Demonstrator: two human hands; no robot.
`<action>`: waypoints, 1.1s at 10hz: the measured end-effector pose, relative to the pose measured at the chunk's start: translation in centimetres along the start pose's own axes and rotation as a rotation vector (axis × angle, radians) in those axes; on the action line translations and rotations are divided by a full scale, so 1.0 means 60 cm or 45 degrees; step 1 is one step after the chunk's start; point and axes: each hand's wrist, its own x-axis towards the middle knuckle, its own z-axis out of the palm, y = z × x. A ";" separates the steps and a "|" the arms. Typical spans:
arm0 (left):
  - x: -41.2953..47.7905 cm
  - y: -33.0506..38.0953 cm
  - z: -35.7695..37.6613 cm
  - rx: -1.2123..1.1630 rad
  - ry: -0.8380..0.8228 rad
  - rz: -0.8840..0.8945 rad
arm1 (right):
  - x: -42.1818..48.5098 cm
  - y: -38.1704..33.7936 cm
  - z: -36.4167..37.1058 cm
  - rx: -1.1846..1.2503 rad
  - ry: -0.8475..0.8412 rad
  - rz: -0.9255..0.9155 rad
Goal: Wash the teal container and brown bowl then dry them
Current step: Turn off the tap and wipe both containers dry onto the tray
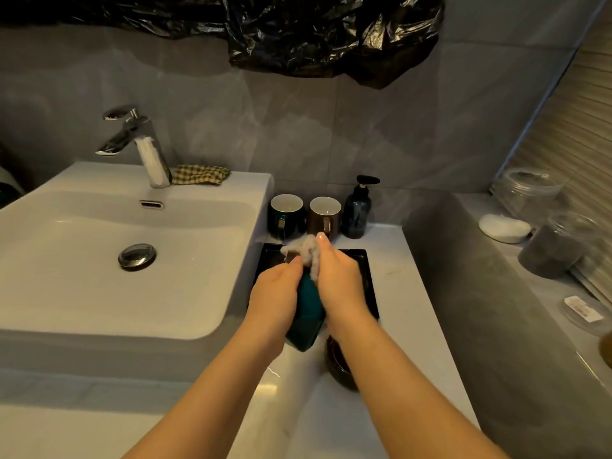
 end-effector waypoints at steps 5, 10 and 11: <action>-0.004 0.000 0.005 0.081 -0.014 -0.026 | 0.006 -0.013 -0.002 0.249 0.008 0.082; -0.001 0.040 -0.027 -0.093 -0.196 -0.124 | -0.005 -0.005 -0.019 0.712 -0.126 0.482; 0.001 0.048 -0.014 -0.453 -0.032 -0.182 | -0.026 0.010 0.009 0.875 0.071 0.548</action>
